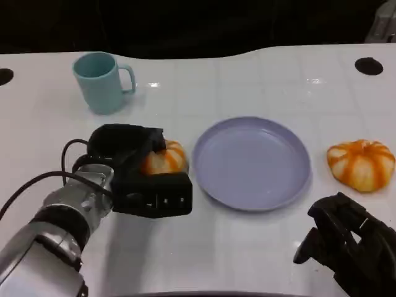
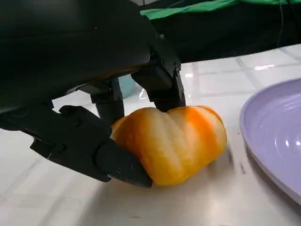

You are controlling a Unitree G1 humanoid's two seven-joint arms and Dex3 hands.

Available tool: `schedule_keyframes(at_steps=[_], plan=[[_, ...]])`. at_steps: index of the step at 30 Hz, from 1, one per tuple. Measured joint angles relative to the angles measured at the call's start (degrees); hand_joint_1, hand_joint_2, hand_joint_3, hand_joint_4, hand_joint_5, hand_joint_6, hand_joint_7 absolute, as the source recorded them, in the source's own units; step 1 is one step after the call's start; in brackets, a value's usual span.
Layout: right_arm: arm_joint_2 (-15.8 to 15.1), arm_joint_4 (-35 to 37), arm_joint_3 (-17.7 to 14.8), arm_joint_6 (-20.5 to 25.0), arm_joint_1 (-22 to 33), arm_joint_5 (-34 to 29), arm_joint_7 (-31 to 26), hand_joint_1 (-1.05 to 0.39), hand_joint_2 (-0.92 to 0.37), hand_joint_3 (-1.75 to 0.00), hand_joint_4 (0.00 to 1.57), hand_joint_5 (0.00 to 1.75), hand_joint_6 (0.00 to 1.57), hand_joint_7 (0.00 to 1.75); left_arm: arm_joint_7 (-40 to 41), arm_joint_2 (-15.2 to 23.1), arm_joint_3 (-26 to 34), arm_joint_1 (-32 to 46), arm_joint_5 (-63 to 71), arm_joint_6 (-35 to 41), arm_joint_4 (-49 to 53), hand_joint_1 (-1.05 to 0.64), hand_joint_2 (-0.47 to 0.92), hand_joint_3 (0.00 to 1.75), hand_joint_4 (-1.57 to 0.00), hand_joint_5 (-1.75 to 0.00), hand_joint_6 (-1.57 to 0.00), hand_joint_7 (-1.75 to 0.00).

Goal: Grasp the bread from the table and place it into the plate.

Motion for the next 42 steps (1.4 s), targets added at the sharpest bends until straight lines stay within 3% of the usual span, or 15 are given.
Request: schedule_keyframes(at_steps=[4, 8, 10, 21, 24, 26, 28, 33, 42], plan=[[-0.01, 0.01, -0.02, 0.00, -0.04, 0.00, 0.04, -0.50, -0.92, -0.25, 0.57, 1.72, 0.54, 1.41, 1.35, 0.58, 1.29, -0.06, -1.21, -1.06, -0.10, -0.18, 0.86, 0.35, -0.86, -1.75, -0.62, -1.70], [-0.02, 0.04, -0.10, 0.00, -0.09, 0.00, 0.05, -0.50, -0.92, -0.23, 0.57, 1.72, 0.54, 1.42, 1.16, 0.80, 4.70, -0.52, -4.76, -1.11, -0.27, -0.12, 0.61, 0.78, -0.86, -1.75, -0.62, -1.74], [-0.02, 0.05, -0.10, 0.00, -0.12, 0.00, 0.05, -0.50, -0.92, -0.23, 0.58, 1.72, 0.53, 1.42, 1.09, 0.75, 6.81, -0.86, -6.95, -0.82, -0.38, -0.12, 0.58, 0.85, -0.86, -1.75, -0.63, -1.75], [0.03, 0.13, -0.09, 0.00, -0.26, 0.00, 0.29, -0.50, -0.92, -0.23, 0.57, 1.75, 0.51, 1.46, -0.83, 0.14, 9.81, -4.64, -10.78, -1.14, -3.01, -0.19, 0.72, 0.66, -0.86, -1.75, -0.58, -1.75], [0.03, 0.14, -0.09, 0.00, -0.27, 0.00, 0.32, -0.49, -0.92, -0.24, 0.57, 1.75, 0.51, 1.46, -1.51, -0.51, 9.76, -5.04, -10.94, -2.18, -3.79, -0.18, 0.70, 0.73, -0.86, -1.75, -0.61, -1.75], [0.03, 0.15, -0.09, -0.01, -0.28, 0.00, 0.44, -0.49, -0.92, -0.24, 0.57, 1.75, 0.51, 1.46, -2.10, -1.12, 9.62, -5.08, -10.94, -3.52, -4.31, -0.16, 0.52, 1.05, -0.86, -1.75, -0.68, -1.75], [0.04, 0.16, -0.09, -0.01, -0.27, 0.00, 0.48, -0.49, -0.92, -0.24, 0.56, 1.75, 0.51, 1.46, -3.15, -1.64, 9.18, -5.16, -10.90, -6.22, -4.63, -0.16, 0.43, 1.14, -0.87, -1.75, -0.71, -1.75], [0.04, 0.16, -0.10, -0.01, -0.26, 0.00, 0.50, -0.50, -0.92, -0.23, 0.56, 1.75, 0.51, 1.46, -5.06, -3.39, 7.75, -6.06, -10.51, -11.15, -4.76, -0.19, 0.39, 1.14, -0.92, -1.75, -0.71, -1.75], [0.04, 0.16, -0.10, 0.00, -0.13, 0.14, 0.48, -0.49, -0.92, -0.23, 0.56, 1.75, 0.51, 1.47, -4.96, -4.69, 5.19, -7.90, -8.24, -12.32, -4.76, -0.20, 0.43, 1.09, -0.94, -1.75, -0.71, -1.75]])
